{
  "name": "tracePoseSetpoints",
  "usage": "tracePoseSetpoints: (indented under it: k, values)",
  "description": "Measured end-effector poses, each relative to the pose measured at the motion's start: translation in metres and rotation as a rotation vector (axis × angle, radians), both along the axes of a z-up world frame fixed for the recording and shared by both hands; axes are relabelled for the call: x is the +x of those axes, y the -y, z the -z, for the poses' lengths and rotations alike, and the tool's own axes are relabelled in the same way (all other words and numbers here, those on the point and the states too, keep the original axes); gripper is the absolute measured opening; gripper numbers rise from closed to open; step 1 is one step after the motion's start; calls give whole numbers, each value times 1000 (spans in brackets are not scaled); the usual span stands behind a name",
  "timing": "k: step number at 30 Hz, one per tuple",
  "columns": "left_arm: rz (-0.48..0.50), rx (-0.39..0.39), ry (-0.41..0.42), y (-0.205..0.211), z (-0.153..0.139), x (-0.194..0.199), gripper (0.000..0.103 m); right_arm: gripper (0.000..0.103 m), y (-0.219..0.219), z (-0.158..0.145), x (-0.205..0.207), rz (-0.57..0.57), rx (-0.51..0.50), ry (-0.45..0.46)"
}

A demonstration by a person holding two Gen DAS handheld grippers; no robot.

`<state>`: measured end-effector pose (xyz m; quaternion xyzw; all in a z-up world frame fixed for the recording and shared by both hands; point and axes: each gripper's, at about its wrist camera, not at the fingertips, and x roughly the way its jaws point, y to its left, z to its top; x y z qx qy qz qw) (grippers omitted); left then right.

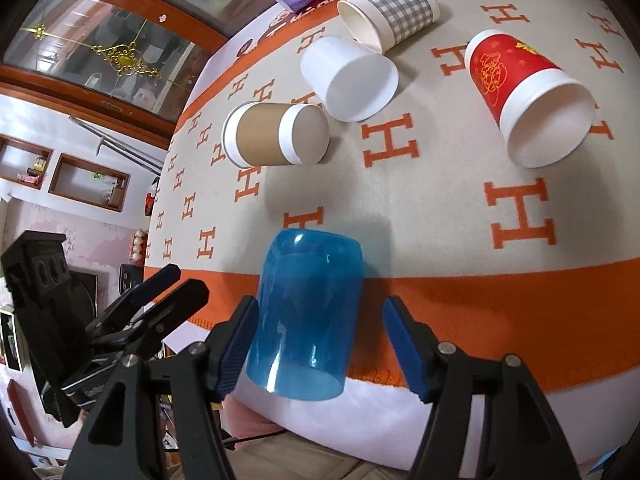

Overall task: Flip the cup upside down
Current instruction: 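Grasp the blue cup with the right tool while the left tool opens and releases it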

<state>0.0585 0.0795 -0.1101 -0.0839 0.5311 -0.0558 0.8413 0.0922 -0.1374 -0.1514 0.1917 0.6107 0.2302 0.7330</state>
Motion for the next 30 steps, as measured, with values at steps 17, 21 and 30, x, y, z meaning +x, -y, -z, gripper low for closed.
tracePoseSetpoints:
  k: [17,21,30]
  values:
    - [-14,-63,-53,-14,32,14,95,66,-25,23,15,-46,5,-56]
    - [-17,-65,-56,-17,35,16,95,66,-34,25,19,-67,-6,-53]
    - [-23,-70,-64,-21,38,19,95,66,-35,24,16,-76,-15,-17]
